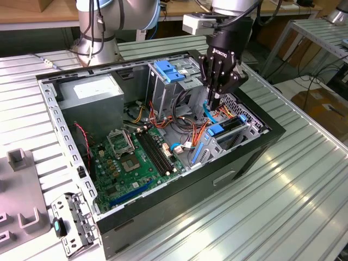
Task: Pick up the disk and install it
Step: 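Insert the second disk wire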
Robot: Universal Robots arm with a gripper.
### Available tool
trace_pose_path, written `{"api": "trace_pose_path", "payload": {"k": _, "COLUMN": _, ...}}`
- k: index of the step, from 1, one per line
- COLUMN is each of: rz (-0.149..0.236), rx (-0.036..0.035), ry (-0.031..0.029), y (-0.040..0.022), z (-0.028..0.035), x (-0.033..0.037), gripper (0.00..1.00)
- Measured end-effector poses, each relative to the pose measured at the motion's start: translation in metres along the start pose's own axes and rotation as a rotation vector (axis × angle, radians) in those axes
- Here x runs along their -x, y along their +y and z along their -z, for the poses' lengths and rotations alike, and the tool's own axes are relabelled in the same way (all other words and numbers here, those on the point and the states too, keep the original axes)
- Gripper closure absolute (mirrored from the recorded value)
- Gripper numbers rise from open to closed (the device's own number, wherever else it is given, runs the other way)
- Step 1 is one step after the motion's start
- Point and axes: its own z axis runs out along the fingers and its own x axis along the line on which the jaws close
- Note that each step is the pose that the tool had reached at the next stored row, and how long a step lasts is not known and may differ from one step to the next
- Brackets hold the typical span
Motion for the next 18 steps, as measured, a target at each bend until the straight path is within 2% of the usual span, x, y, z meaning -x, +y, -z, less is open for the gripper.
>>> {"api": "trace_pose_path", "payload": {"k": 3, "rz": -0.005, "rx": -0.0192, "ry": -0.0035, "y": -0.0004, "z": -0.0008, "x": -0.0027, "gripper": 0.84}}
{"api": "trace_pose_path", "payload": {"k": 5, "rz": -0.012, "rx": -0.0433, "ry": -0.0065, "y": -0.0005, "z": -0.0010, "x": -0.0037, "gripper": 0.84}}
{"api": "trace_pose_path", "payload": {"k": 6, "rz": -0.017, "rx": -0.0629, "ry": -0.0092, "y": -0.0006, "z": -0.0013, "x": -0.0043, "gripper": 0.84}}
{"api": "trace_pose_path", "payload": {"k": 7, "rz": -0.020, "rx": -0.0755, "ry": -0.0111, "y": -0.0006, "z": -0.0016, "x": -0.0048, "gripper": 0.84}}
{"api": "trace_pose_path", "payload": {"k": 8, "rz": -0.022, "rx": -0.0814, "ry": -0.0120, "y": -0.0006, "z": -0.0019, "x": -0.0051, "gripper": 0.84}}
{"api": "trace_pose_path", "payload": {"k": 11, "rz": -0.023, "rx": -0.0853, "ry": -0.0132, "y": -0.0009, "z": -0.0034, "x": -0.0070, "gripper": 0.84}}
{"api": "trace_pose_path", "payload": {"k": 12, "rz": -0.024, "rx": -0.0864, "ry": -0.0188, "y": -0.0012, "z": -0.0047, "x": -0.0100, "gripper": 0.84}}
{"api": "trace_pose_path", "payload": {"k": 18, "rz": -0.027, "rx": -0.0960, "ry": -0.0432, "y": -0.0029, "z": -0.0093, "x": -0.0220, "gripper": 0.84}}
